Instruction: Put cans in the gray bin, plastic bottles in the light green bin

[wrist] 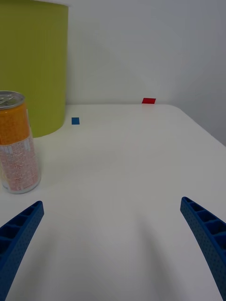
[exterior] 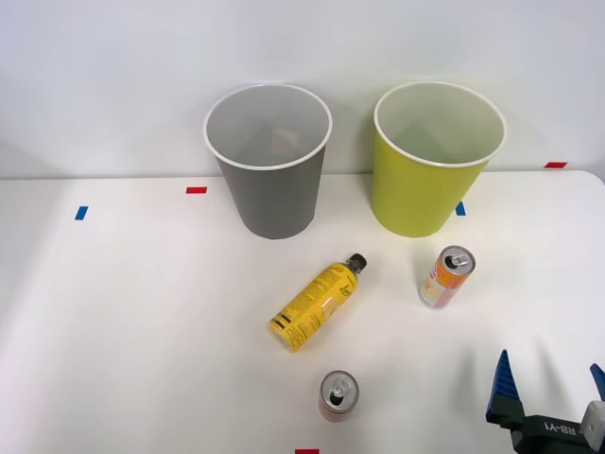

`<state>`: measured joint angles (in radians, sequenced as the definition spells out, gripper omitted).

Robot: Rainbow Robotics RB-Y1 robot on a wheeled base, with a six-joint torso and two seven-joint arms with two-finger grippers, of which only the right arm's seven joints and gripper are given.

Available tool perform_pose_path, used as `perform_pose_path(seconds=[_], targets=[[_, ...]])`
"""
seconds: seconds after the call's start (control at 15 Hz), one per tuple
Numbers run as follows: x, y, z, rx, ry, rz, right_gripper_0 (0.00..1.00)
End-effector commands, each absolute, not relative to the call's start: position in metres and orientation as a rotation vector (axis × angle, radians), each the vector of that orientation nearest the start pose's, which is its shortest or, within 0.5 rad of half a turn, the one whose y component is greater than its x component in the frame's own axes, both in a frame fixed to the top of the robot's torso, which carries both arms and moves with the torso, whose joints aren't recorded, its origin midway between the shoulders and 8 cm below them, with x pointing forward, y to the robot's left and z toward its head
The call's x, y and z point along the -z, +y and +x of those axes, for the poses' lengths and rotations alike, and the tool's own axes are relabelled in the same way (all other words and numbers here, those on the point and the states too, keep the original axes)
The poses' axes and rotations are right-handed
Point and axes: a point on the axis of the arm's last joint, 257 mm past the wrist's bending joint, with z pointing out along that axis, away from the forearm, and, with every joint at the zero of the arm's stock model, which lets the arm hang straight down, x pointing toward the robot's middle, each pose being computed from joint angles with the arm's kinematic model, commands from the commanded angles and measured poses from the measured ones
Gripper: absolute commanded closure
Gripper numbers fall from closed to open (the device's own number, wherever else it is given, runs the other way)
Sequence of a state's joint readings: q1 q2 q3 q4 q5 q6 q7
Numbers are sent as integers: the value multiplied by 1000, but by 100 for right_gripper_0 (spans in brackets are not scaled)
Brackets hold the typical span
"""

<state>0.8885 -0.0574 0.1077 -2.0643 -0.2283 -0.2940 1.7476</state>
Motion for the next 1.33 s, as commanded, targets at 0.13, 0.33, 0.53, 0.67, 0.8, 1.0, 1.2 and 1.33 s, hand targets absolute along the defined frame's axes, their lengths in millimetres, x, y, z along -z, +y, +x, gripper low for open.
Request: perform_pose_path(seconds=[0.13,0.33,0.53,0.67,0.8,1.0,1.2,1.33], targets=[[265,-289,281,80,1545,161,0],[267,-276,271,102,1552,71,0],[274,-274,259,212,1577,-35,0],[285,-268,253,208,1605,-46,0],[290,-257,251,172,1613,-35,0],[287,-246,249,116,1599,11,0],[285,-246,246,112,1592,29,0],[288,-245,240,114,1604,47,0]])
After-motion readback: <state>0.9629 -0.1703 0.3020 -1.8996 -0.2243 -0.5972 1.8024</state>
